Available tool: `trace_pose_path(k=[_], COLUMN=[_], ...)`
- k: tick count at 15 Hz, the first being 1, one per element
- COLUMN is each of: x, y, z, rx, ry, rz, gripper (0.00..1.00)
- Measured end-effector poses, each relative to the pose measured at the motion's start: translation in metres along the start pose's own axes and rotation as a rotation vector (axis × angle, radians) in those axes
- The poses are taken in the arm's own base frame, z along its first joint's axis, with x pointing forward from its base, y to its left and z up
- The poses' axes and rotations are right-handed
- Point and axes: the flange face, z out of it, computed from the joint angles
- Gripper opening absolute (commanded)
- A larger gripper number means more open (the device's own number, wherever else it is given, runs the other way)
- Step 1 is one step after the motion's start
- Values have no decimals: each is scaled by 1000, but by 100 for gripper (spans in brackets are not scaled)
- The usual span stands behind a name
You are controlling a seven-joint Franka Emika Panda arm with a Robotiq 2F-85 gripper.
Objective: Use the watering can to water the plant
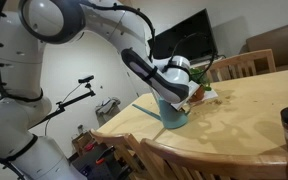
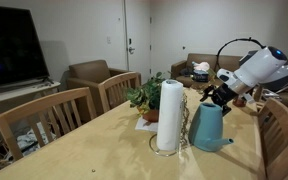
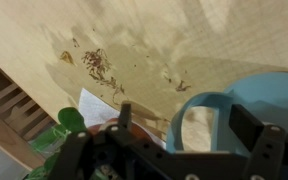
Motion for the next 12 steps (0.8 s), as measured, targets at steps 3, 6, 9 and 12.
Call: trace_pose_path(k=[3,6,9,12], x=[0,1,4,8], y=[-2,-3,-3,0], z=[2,2,3,-1], rx=[4,6,8,3], ry=[2,4,10,33], rz=[2,2,2,10], gripper=[100,100,100,100])
